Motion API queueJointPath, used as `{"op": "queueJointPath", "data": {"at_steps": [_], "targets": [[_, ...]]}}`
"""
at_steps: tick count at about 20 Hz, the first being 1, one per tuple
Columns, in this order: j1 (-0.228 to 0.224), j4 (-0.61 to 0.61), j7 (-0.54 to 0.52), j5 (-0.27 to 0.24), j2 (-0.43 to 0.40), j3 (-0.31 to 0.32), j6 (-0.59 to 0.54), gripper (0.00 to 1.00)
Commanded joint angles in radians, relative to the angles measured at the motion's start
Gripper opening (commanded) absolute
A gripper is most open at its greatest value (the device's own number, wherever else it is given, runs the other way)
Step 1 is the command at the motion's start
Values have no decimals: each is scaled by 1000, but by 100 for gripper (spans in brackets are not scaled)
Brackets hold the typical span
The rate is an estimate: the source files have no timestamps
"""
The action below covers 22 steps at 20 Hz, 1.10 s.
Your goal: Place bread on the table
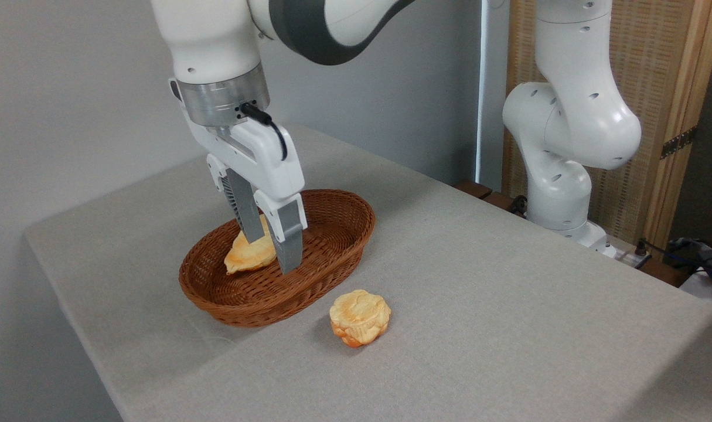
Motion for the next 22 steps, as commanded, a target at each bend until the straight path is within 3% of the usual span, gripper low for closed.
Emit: {"op": "queueJointPath", "data": {"at_steps": [1,4,10,12,15,18,22], "targets": [[-3,-58,-61,6,-32,-54,41,97],[-3,-72,-248,6,-32,-91,78,100],[-3,-80,-429,10,-28,-154,78,100],[-3,-89,-509,72,-24,-200,78,100],[-3,-103,-569,106,-18,-246,78,100],[-5,-104,-609,109,-18,-270,80,100],[-7,-106,-687,178,-6,-313,81,100]]}}
